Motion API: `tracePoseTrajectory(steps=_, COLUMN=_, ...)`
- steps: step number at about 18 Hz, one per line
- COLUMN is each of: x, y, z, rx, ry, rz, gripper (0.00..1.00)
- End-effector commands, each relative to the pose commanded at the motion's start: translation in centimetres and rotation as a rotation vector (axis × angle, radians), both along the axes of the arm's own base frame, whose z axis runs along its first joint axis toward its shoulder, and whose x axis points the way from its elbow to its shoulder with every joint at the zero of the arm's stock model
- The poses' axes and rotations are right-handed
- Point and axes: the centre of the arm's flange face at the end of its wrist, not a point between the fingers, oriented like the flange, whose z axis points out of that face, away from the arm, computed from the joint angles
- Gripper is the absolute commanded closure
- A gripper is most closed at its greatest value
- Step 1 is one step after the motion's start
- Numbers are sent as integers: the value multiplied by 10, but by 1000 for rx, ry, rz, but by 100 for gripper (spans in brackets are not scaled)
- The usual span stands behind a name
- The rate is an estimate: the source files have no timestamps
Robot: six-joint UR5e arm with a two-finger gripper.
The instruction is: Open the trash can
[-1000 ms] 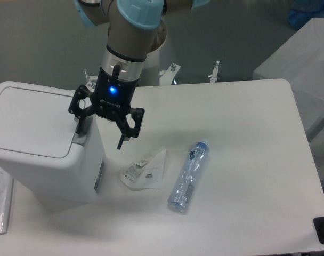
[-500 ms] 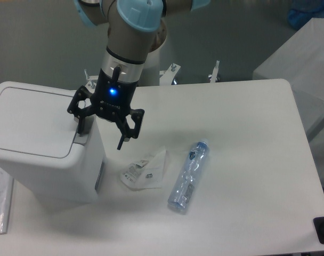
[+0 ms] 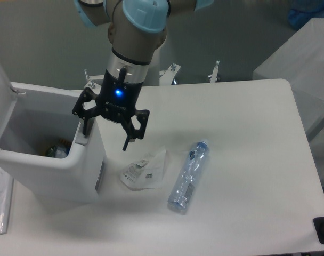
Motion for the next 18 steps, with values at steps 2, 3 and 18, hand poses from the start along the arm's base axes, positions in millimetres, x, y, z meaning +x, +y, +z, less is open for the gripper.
tracePoseTrajectory(steps=2, x=-12, y=-6, z=2, rx=3, ry=2, rz=21, gripper=0)
tracePoseTrajectory(steps=3, x=-16, y=-9, z=2, rx=4, ry=4, rz=29, gripper=0)
tracePoseTrajectory(steps=18, x=-185, y=-21, z=-97, rx=-163, ry=334, rz=-209, gripper=0)
